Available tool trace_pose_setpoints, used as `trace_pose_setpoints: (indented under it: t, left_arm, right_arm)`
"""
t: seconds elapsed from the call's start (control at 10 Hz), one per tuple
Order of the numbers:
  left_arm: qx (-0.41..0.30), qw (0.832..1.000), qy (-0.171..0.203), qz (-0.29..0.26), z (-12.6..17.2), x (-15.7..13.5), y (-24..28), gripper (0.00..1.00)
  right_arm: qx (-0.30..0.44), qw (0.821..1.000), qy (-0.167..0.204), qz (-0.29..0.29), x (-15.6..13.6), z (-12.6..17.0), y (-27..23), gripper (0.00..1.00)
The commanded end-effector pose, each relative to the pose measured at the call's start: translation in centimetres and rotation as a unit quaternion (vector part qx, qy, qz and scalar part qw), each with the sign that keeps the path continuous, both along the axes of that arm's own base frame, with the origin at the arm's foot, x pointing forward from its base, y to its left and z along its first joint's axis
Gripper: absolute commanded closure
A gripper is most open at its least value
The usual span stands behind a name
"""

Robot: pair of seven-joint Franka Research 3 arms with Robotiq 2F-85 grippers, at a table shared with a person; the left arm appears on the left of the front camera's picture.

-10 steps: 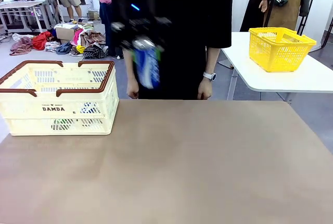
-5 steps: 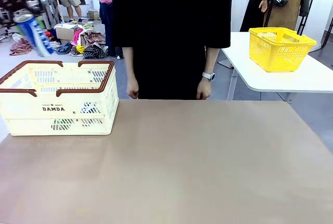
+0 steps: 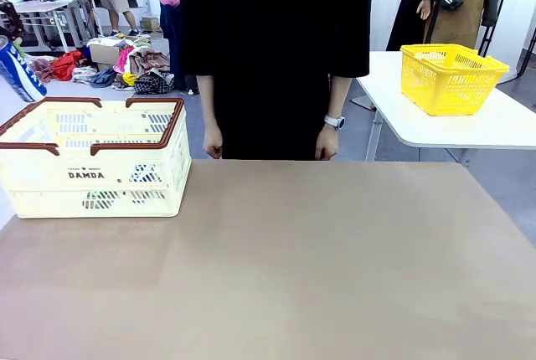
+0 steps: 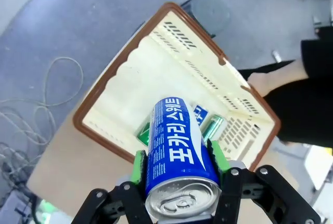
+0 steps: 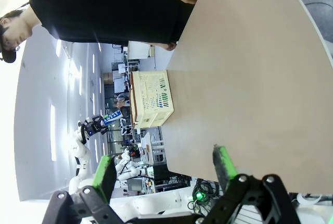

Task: Place the drinks into the Shopping basket.
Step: Pick up one drink and place it into the Shopping basket.

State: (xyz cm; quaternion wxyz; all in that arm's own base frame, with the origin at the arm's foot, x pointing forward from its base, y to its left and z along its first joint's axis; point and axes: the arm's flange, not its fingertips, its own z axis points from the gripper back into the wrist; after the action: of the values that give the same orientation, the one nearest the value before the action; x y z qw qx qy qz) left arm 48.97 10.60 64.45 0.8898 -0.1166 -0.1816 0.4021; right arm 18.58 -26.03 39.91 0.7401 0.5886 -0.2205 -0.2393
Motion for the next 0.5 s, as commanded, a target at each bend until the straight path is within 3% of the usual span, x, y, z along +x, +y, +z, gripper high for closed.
trace_pose_setpoints:
  t: [0.0,0.3,0.4]
  left_arm:
    - [0.021,0.999,-0.003,-0.047,0.7,0.1,-0.4,1.00]
    - [0.014,0.999,0.001,-0.038,0.0,0.2,-0.8,1.00]
    - [0.036,0.995,0.015,-0.093,-0.7,2.9,-1.6,1.00]
  right_arm:
    - [-0.001,1.000,-0.006,0.001,0.0,0.2,0.0,0.00]
    - [-0.001,1.000,-0.006,0.001,0.0,0.2,0.0,0.00]
    - [-0.001,1.000,-0.006,0.001,0.0,0.2,0.0,0.00]
